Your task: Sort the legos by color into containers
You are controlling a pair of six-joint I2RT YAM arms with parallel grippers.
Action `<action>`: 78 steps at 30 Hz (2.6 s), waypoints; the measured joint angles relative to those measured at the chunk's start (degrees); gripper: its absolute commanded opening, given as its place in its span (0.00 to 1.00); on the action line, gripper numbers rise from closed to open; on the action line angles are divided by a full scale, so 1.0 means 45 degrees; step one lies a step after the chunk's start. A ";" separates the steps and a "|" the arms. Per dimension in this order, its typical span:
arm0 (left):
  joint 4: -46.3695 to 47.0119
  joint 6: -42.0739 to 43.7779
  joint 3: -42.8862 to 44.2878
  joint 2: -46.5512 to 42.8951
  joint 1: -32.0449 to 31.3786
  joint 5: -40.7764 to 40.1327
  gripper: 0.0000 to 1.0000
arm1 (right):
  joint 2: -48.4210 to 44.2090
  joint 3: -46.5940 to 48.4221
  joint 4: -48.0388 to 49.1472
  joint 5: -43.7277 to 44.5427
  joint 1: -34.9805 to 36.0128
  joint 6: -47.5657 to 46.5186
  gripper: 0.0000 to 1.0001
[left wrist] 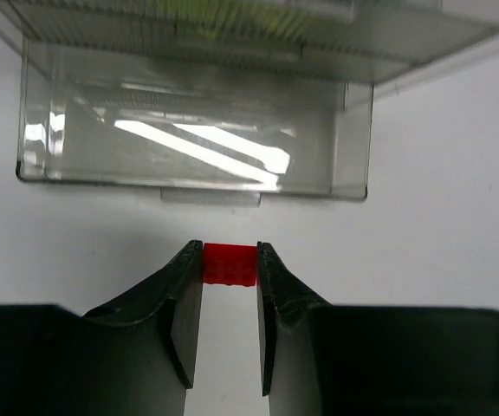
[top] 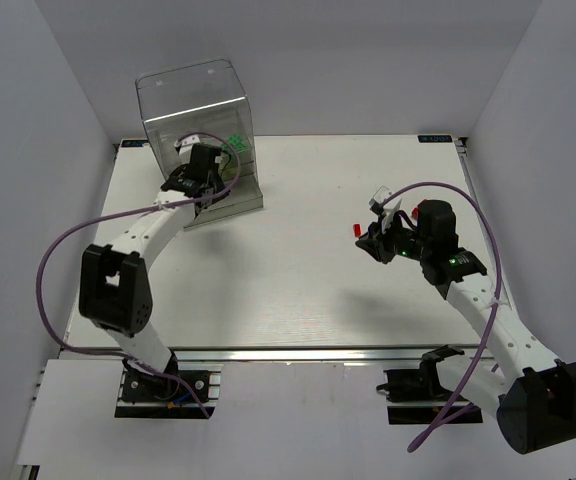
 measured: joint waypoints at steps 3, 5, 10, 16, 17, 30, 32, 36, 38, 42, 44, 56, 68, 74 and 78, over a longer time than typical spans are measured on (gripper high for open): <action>0.0452 0.0010 0.1175 0.1253 0.0015 -0.0782 0.01 | 0.0000 0.0000 -0.0005 0.0000 0.0000 -0.0049 0.23; 0.0593 0.0010 0.1826 0.2157 0.0024 -0.1282 0.04 | 0.0000 0.0000 -0.0005 0.0000 0.0000 -0.0097 0.23; 0.0816 -0.0019 0.2531 0.3657 0.0053 -0.2108 0.39 | 0.0000 0.0000 -0.0010 -0.0005 0.0000 -0.0219 0.27; 0.0903 -0.0151 0.2939 0.4337 0.0019 -0.2501 0.71 | 0.0053 0.0000 -0.0068 -0.0102 0.0000 -0.0505 0.67; 0.0903 -0.0175 0.2948 0.4337 0.0015 -0.2501 0.71 | 0.0097 0.0000 -0.0087 -0.0136 0.0000 -0.0573 0.68; 0.2497 0.1467 -0.0797 0.0267 0.0141 0.1938 0.13 | 0.3395 0.1001 -0.0709 0.2676 0.0015 -0.1331 0.57; 0.2832 0.2229 -0.2030 -0.1579 0.0136 0.3468 0.37 | 0.4410 0.1603 -0.1035 0.3415 0.0010 -0.1404 0.68; 0.3342 0.3551 -0.3954 -0.4872 0.0073 0.5416 0.69 | 0.5814 0.2123 -0.1263 0.4556 0.0000 -0.1763 0.79; 0.3400 0.4061 -0.4687 -0.6115 0.0039 0.5717 0.77 | 0.6232 0.2127 -0.1413 0.4974 0.0000 -0.1928 0.79; 0.3468 0.4770 -0.5391 -0.7519 -0.0024 0.5693 0.78 | 0.7383 0.2618 -0.1807 0.5469 -0.0083 -0.2278 0.76; 0.3492 0.4964 -0.5401 -0.7655 -0.0005 0.5683 0.78 | 0.8048 0.3045 -0.1948 0.5605 -0.0185 -0.2477 0.75; 0.3356 0.5289 -0.5401 -0.7582 0.0024 0.5634 0.78 | 1.0176 0.4945 -0.2900 0.4959 -0.1156 -0.3735 0.40; 0.3381 0.5285 -0.5416 -0.7878 0.0024 0.5557 0.78 | 1.0176 0.5275 -0.4114 0.3007 -0.1345 -0.4833 0.00; 0.3769 0.5294 -0.5804 -0.8874 0.0024 0.5493 0.78 | 0.9908 0.8024 -0.5440 0.1608 0.0257 -0.4702 0.00; 0.4172 0.5338 -0.6329 -0.9768 0.0024 0.4891 0.80 | 1.1132 1.1710 -0.5348 0.1001 0.2395 -0.4153 0.00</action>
